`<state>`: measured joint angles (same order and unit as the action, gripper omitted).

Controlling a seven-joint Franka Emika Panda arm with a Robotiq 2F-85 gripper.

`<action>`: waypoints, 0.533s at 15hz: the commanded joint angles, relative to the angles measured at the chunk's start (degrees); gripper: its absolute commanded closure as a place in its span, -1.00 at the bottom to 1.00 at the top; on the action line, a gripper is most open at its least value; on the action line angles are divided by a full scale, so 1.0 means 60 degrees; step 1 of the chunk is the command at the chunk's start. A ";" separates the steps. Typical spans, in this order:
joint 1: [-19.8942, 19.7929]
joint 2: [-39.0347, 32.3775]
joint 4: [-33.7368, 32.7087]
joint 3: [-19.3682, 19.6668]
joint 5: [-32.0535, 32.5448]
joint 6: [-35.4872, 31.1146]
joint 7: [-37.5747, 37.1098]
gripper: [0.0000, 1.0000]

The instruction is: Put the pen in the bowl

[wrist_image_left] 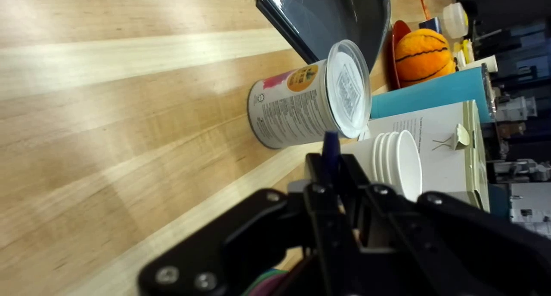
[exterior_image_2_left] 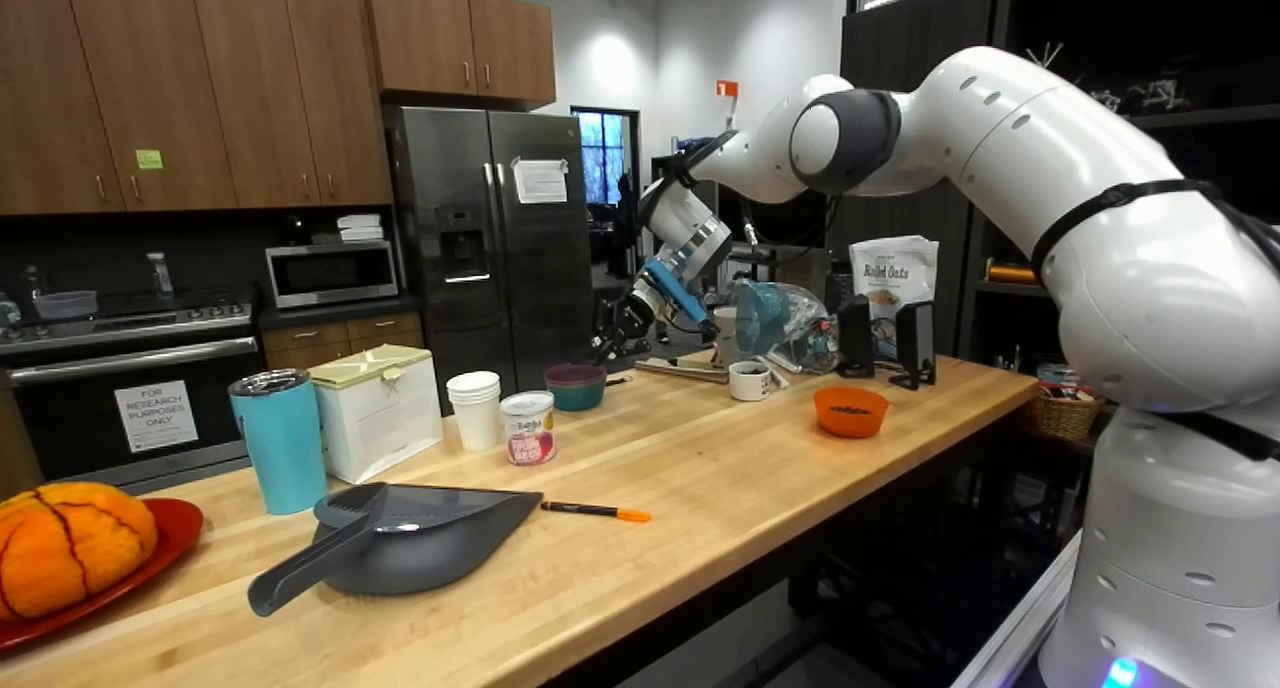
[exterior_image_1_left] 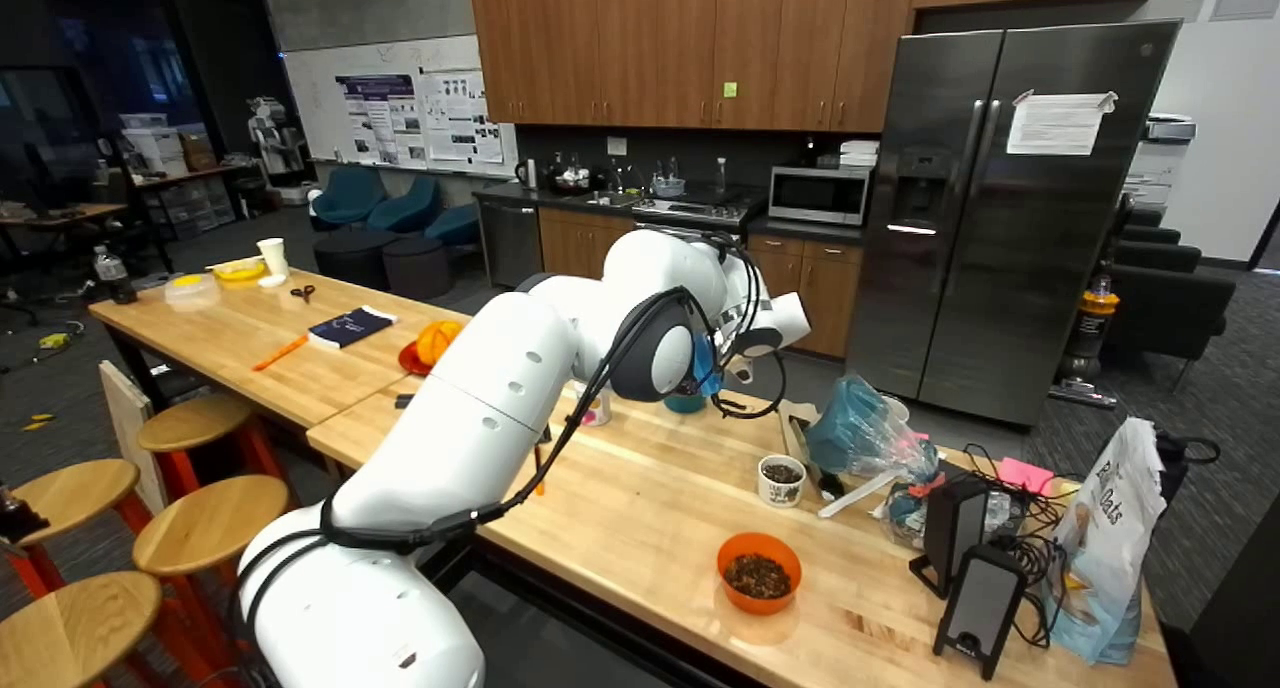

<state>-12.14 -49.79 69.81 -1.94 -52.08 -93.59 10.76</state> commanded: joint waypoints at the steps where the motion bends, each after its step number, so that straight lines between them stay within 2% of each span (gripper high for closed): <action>1: -0.0103 -0.0201 -0.0369 -0.0046 -0.0125 -0.0027 -0.0339 0.93; 8: -0.0109 -0.0429 -0.0614 -0.0056 -0.0068 -0.0199 -0.0523 0.93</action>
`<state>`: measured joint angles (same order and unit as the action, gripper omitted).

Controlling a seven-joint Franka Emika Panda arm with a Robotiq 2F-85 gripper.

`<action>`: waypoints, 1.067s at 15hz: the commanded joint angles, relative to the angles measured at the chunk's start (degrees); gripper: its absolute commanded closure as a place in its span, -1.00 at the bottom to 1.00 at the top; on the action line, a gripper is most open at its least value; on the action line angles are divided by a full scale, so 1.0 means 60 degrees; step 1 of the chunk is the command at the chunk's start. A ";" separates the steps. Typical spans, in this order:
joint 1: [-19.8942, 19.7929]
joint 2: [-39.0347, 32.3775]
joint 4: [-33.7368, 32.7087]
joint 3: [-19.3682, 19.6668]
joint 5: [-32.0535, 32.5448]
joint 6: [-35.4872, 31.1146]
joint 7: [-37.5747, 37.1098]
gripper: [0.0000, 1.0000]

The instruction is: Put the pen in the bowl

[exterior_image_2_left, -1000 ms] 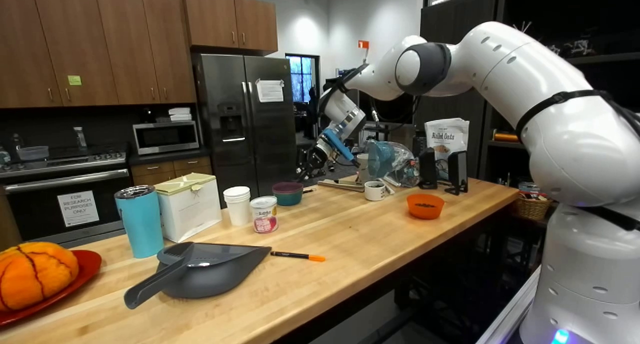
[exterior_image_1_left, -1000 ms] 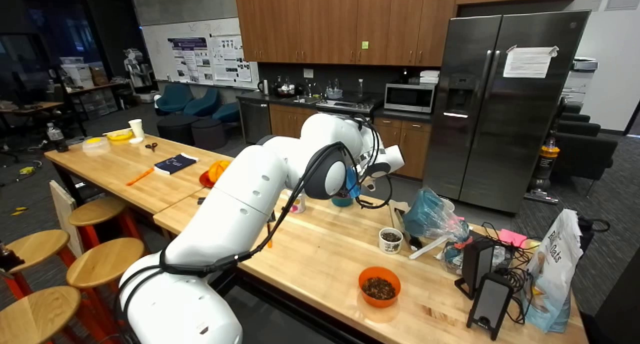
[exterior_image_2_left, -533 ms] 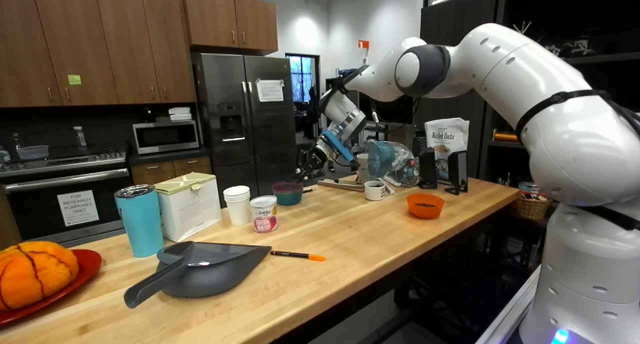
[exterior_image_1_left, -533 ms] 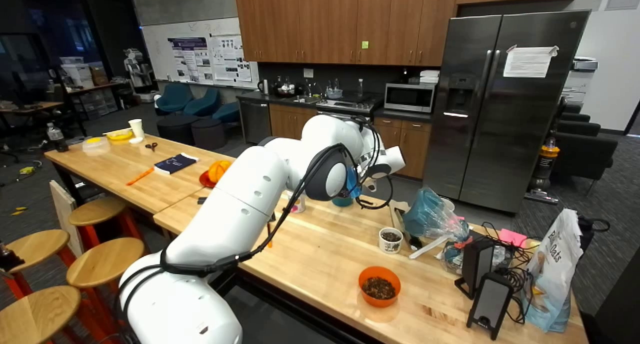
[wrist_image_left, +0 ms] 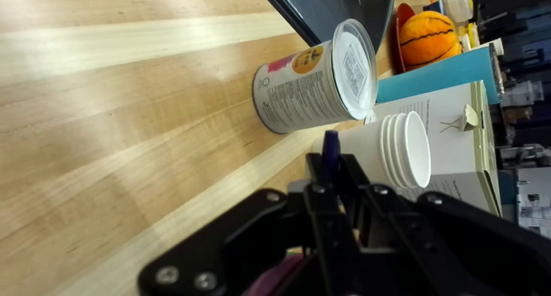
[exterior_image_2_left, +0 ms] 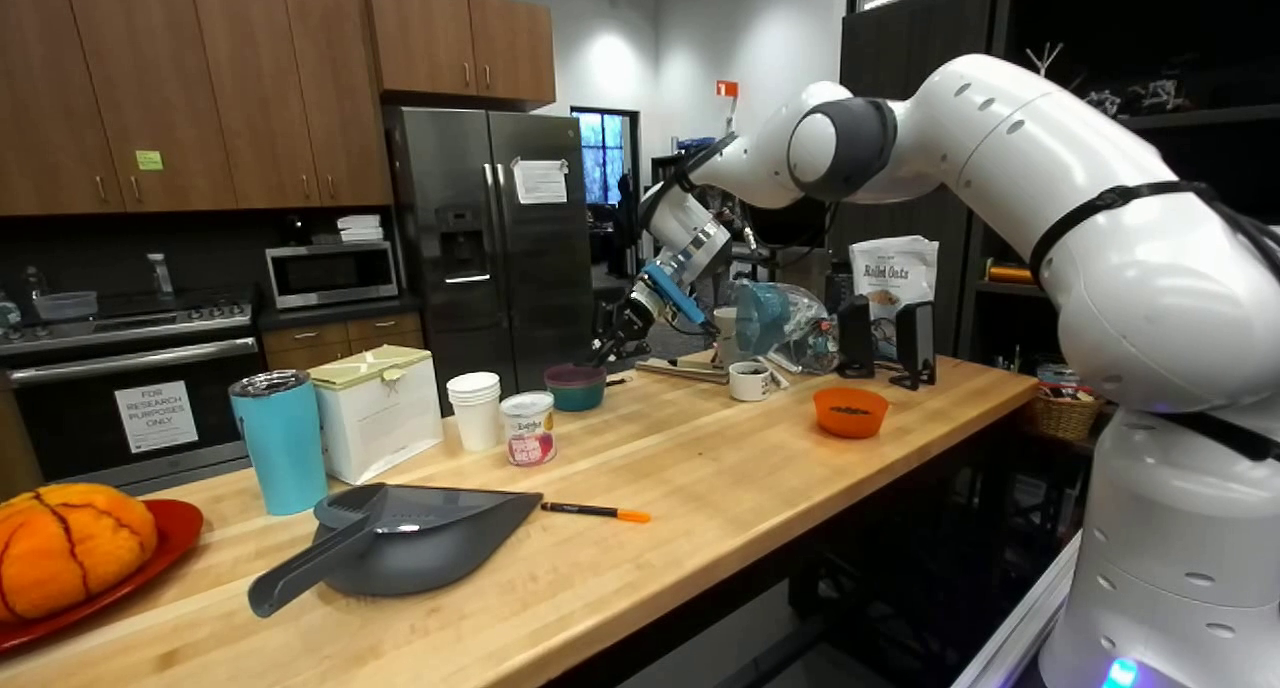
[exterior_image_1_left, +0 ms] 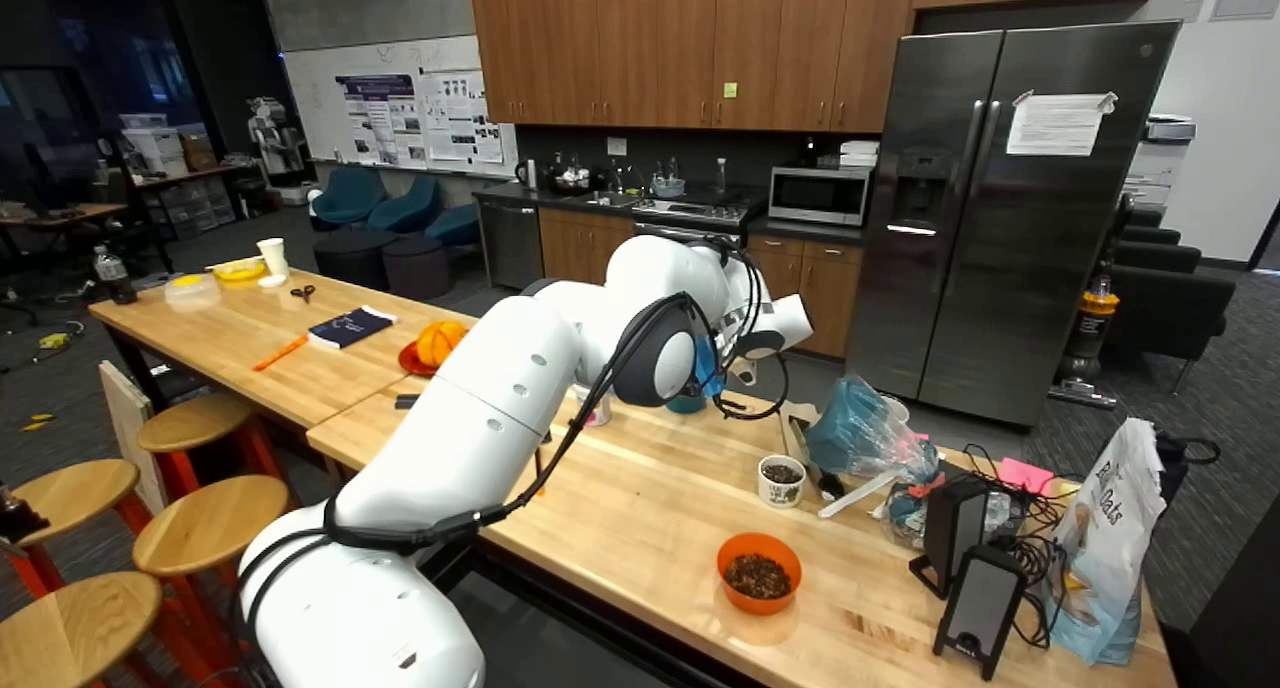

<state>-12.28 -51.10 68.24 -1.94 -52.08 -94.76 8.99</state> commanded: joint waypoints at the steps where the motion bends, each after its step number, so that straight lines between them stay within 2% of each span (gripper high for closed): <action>1: -0.0070 -0.0226 -0.0361 -0.0042 -0.0028 -0.0023 -0.0238 0.24; 2: -0.0076 -0.0261 -0.0406 -0.0064 -0.0017 0.0026 -0.0225 0.23; 4: -0.0058 -0.0295 -0.0444 -0.0056 0.0024 0.0004 -0.0198 0.02; 11: -0.0055 -0.0317 -0.0511 -0.0057 0.0048 -0.0025 -0.0175 -0.94; 16: 0.0293 0.0267 -0.0040 0.0034 0.0548 -0.0512 0.0213 -1.00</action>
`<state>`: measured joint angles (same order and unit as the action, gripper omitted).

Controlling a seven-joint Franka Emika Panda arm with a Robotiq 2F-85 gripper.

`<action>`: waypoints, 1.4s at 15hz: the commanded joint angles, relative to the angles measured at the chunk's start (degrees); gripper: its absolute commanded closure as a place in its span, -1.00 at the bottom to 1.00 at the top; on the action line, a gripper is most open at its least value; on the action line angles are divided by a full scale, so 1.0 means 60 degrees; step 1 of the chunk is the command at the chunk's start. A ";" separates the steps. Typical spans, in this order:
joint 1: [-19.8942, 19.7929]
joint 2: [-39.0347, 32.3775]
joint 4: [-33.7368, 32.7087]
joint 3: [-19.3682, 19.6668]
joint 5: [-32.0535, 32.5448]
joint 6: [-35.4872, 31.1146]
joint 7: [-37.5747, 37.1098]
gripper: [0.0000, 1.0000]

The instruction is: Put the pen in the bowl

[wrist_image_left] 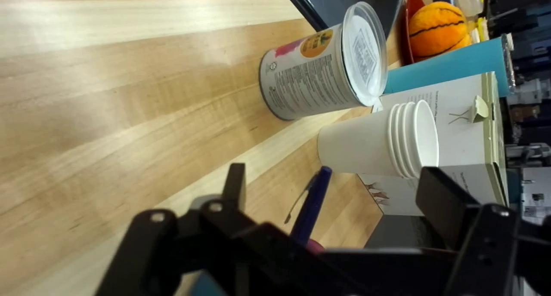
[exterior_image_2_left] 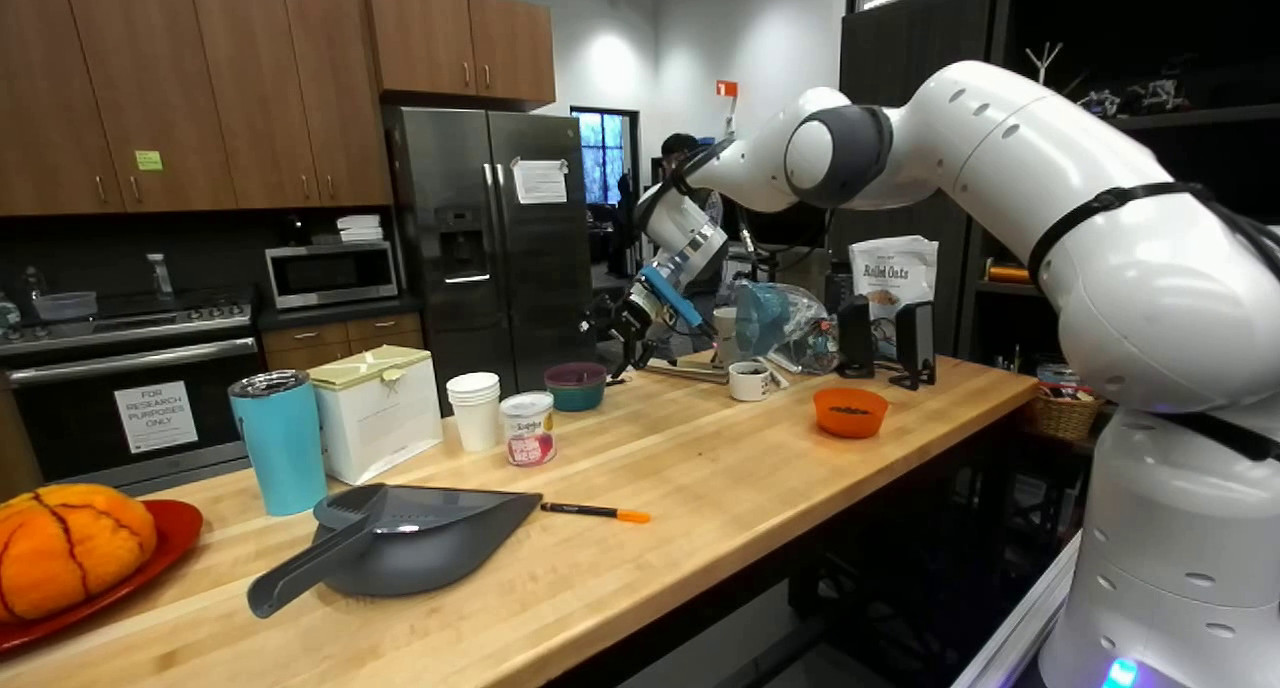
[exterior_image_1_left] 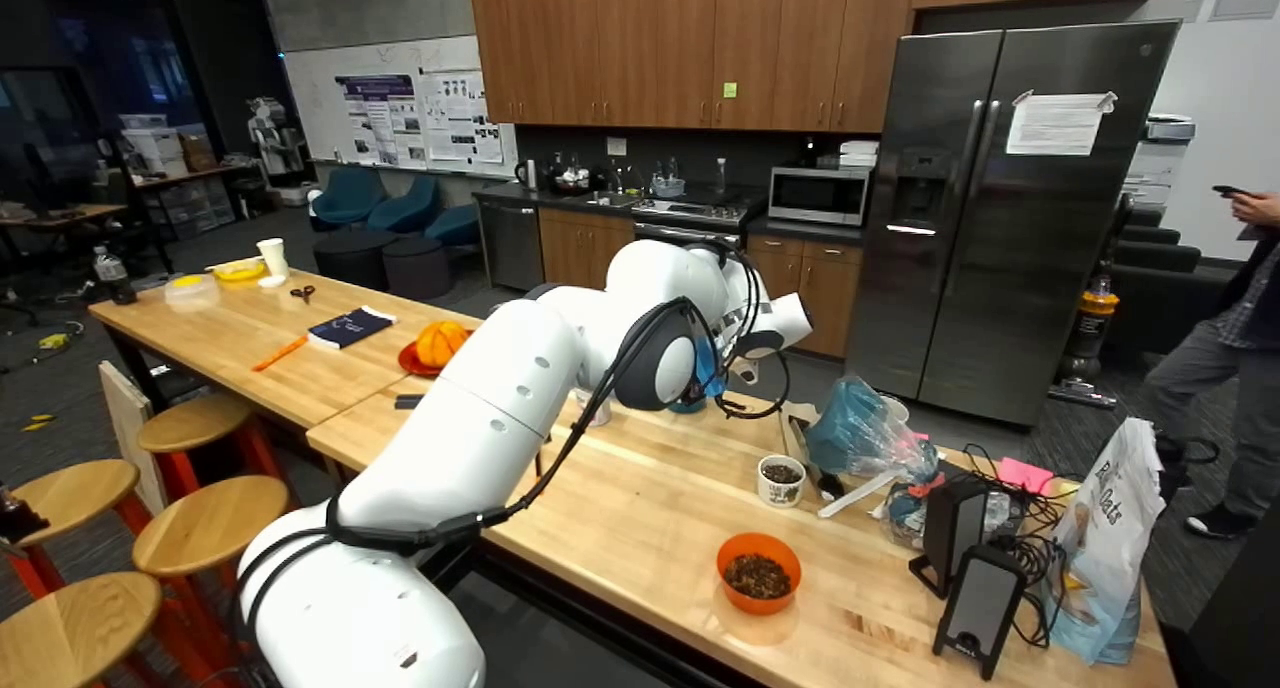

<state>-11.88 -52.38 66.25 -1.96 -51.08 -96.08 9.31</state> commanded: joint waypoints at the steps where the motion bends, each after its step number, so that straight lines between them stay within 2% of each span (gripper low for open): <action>1: 0.0315 0.0688 0.0473 0.0008 0.0496 -0.0377 0.0255 -1.00; 5: 0.0810 0.1904 0.1351 -0.0082 0.1240 -0.0289 0.0504 -1.00; 10: 0.1761 0.4266 0.3353 -0.0036 0.2657 -0.0776 -0.0039 -1.00; 15: 0.2671 0.6138 0.5509 -0.0025 0.4756 -0.2323 -0.1855 -1.00; 21: 0.3187 0.7215 0.7700 0.0039 0.7322 -0.4727 -0.4457 -1.00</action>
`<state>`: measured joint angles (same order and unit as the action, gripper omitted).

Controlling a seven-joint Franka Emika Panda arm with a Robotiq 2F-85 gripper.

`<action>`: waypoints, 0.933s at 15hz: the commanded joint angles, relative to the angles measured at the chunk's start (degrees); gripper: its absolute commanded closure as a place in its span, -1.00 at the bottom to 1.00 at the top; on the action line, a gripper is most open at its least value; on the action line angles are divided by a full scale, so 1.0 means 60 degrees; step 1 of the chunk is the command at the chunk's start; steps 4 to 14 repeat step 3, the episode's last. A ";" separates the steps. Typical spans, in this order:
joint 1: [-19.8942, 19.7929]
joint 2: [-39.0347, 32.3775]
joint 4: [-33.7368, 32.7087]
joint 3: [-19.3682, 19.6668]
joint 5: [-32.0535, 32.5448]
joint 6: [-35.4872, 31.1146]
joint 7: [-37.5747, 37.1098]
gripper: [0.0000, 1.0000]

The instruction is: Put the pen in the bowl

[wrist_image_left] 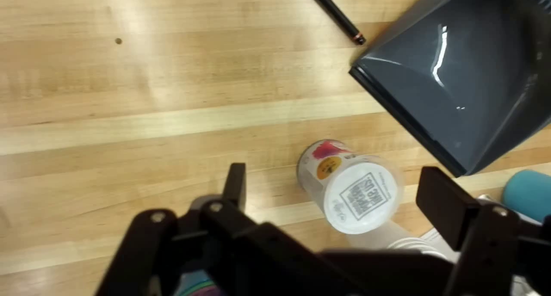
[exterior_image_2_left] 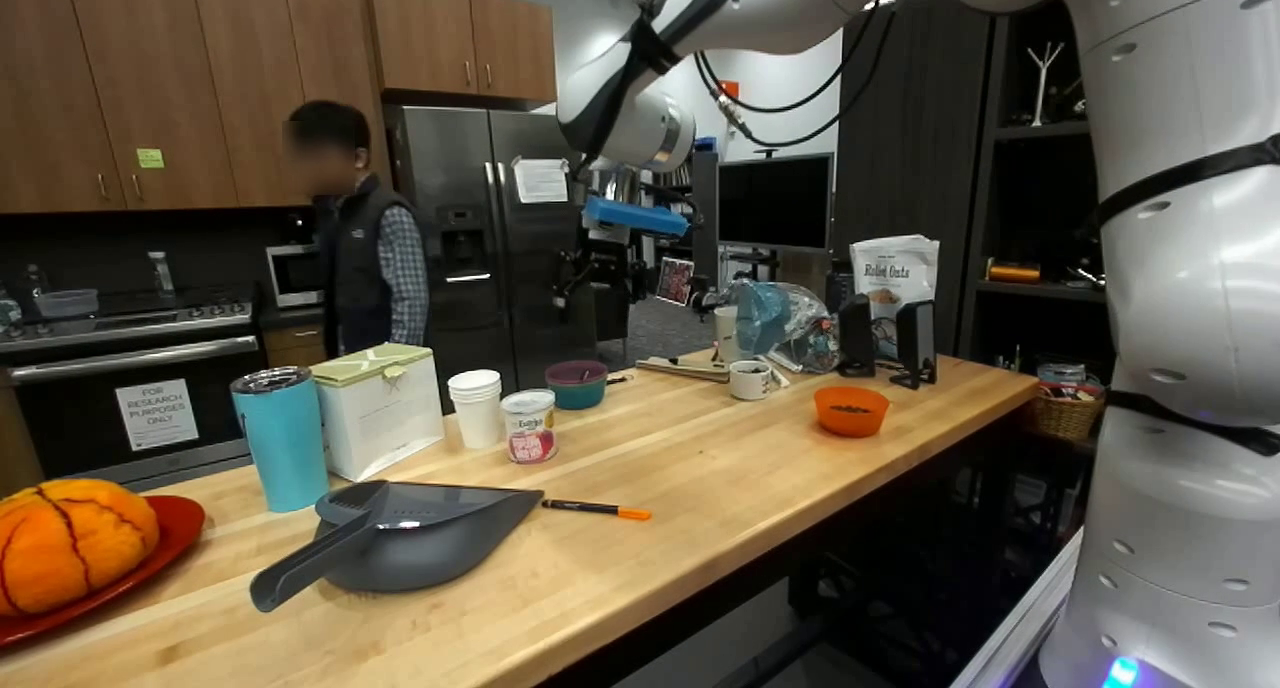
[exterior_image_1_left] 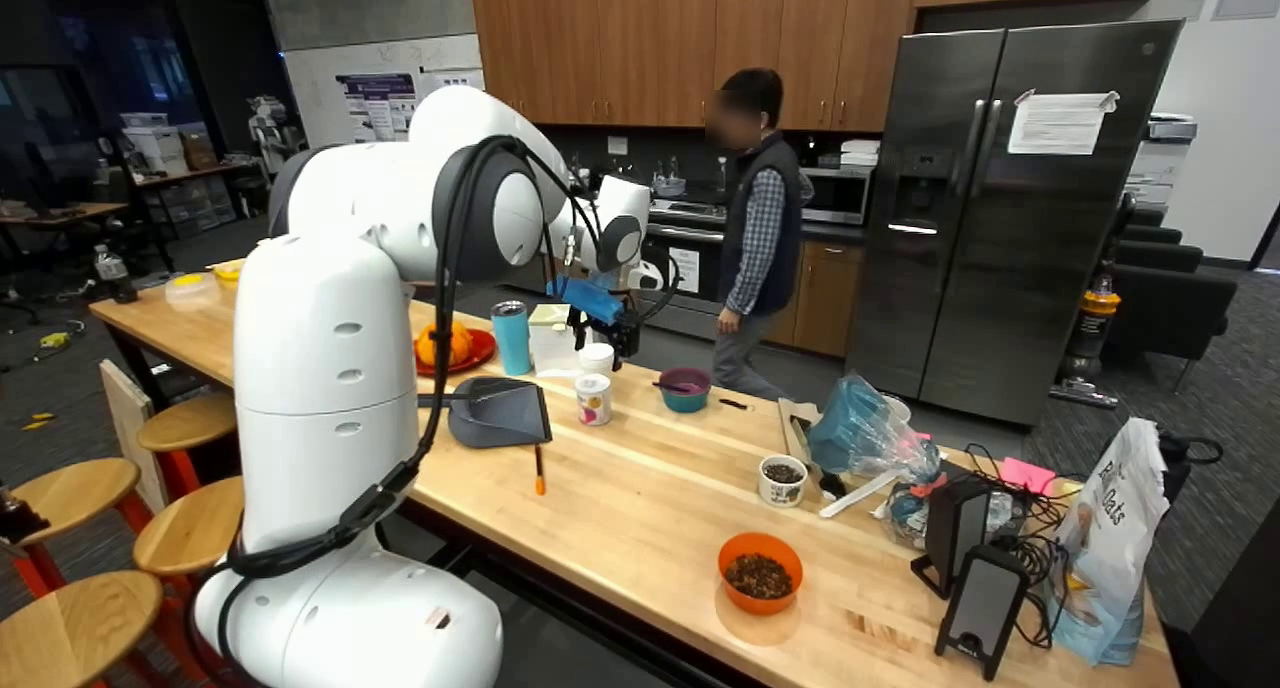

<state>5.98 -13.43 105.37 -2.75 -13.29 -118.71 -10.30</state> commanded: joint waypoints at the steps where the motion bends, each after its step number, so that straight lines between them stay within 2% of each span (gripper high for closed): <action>1: 0.0254 0.0702 0.1311 0.0208 0.1570 -0.1206 -0.1776 -1.00; 2: 0.0026 0.0248 0.0635 -0.0032 0.0929 -0.0678 -0.0953 -1.00; 14: 0.0040 0.0268 0.0771 -0.0040 0.1051 -0.0782 -0.1086 -1.00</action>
